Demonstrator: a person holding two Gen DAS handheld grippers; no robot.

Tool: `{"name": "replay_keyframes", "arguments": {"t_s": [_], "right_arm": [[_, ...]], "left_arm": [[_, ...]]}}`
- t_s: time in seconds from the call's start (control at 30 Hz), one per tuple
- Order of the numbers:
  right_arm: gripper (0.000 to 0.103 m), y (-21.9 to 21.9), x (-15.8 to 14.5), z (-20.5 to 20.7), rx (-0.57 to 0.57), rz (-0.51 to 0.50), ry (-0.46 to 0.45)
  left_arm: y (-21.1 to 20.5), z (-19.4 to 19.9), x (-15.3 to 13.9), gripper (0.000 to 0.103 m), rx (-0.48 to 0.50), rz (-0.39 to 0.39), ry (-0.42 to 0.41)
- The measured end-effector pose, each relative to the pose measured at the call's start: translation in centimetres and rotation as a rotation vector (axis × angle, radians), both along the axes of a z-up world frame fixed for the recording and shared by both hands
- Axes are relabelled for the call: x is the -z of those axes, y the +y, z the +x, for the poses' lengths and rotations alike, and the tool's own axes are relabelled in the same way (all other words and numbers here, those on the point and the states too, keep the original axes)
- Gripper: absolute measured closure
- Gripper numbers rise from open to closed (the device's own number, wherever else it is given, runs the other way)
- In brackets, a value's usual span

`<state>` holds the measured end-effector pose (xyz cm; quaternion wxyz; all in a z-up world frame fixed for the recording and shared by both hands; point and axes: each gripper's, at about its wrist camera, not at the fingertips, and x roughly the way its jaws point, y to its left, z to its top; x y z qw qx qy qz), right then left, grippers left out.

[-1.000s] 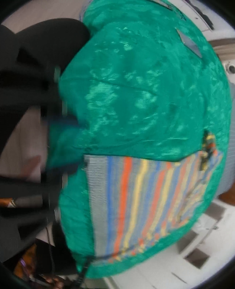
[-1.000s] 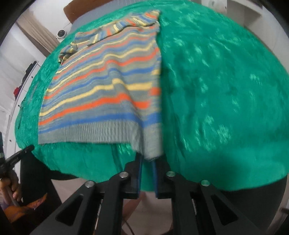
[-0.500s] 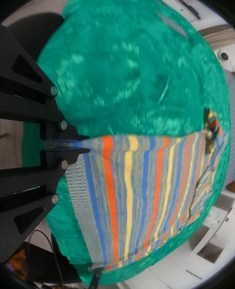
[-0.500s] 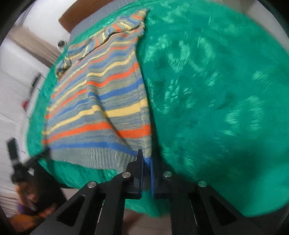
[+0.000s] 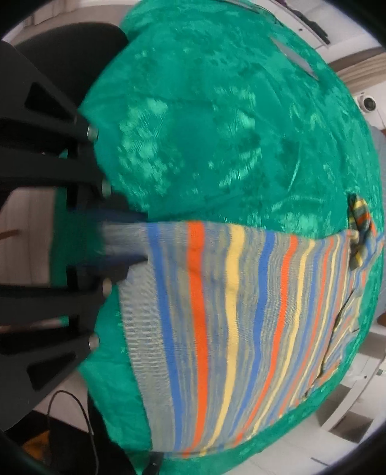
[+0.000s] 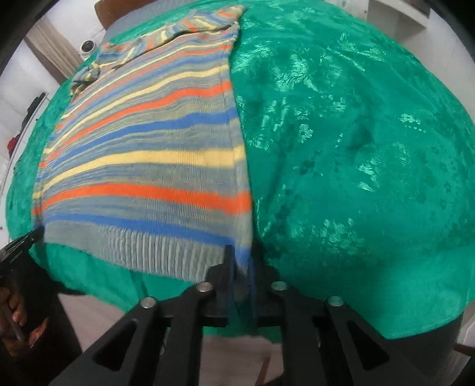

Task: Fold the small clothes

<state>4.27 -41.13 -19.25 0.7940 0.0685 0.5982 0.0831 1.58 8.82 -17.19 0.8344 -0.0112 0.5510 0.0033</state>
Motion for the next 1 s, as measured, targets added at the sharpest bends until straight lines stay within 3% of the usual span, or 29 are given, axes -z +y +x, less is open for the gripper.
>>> {"name": "replay_keyframes", "arguments": {"t_s": [0.03,0.1,0.2,0.23,0.33,0.43,0.57,0.63,0.67,0.7,0.8,0.83,0.87,1.0], "right_arm": [[0.074,-0.5,-0.8,0.0,-0.008,-0.008,0.018],[0.07,-1.4,-3.1,0.0,-0.023,-0.057,0.015],[0.064,-1.1,-10.5,1.9,-0.1,-0.222,-0.097],[0.056,-0.3,-13.0,2.8,-0.125,-0.251,-0.146],[0.029,4.5,-19.6,7.2,-0.225,-0.259,-0.273],[0.025,10.6,-21.0,12.8,-0.329,-0.144,-0.298],[0.026,18.0,-16.0,20.8,-0.369,-0.059,-0.276],[0.034,22.2,-11.5,25.1,-0.411,-0.045,-0.247],[0.042,23.3,-10.2,25.7,-0.426,-0.053,-0.243],[0.043,25.1,-7.8,27.6,-0.454,-0.09,-0.229],[0.054,25.6,-3.8,29.7,-0.466,-0.154,-0.218],[0.071,25.0,-3.4,30.0,-0.451,-0.143,-0.225],[0.094,23.7,-3.7,29.7,-0.432,-0.137,-0.232],[0.094,15.8,-8.0,29.9,-0.295,-0.082,-0.311]], "left_arm": [[0.8,-0.8,-1.0,0.053,-0.011,0.001,-0.019],[2.3,-1.3,-4.0,0.04,-0.033,0.008,-0.109],[4.0,0.0,-7.9,0.018,-0.084,0.051,-0.273],[4.4,0.7,-8.7,0.01,-0.099,0.062,-0.323],[5.1,3.5,-9.4,0.007,-0.164,0.093,-0.456],[5.3,5.6,-7.0,0.007,-0.233,0.122,-0.49],[5.5,4.6,-2.5,0.007,-0.269,0.144,-0.451],[5.5,3.8,-1.2,0.007,-0.248,0.188,-0.413],[5.5,4.0,-1.0,0.007,-0.239,0.193,-0.381],[5.7,4.1,-1.0,0.007,-0.233,0.179,-0.388],[6.2,4.3,-0.8,0.007,-0.242,0.187,-0.404],[6.1,4.5,-0.4,0.007,-0.242,0.193,-0.386],[6.1,4.6,-0.1,0.007,-0.242,0.191,-0.369],[6.5,4.6,0.1,0.007,-0.263,0.157,-0.364]]}}
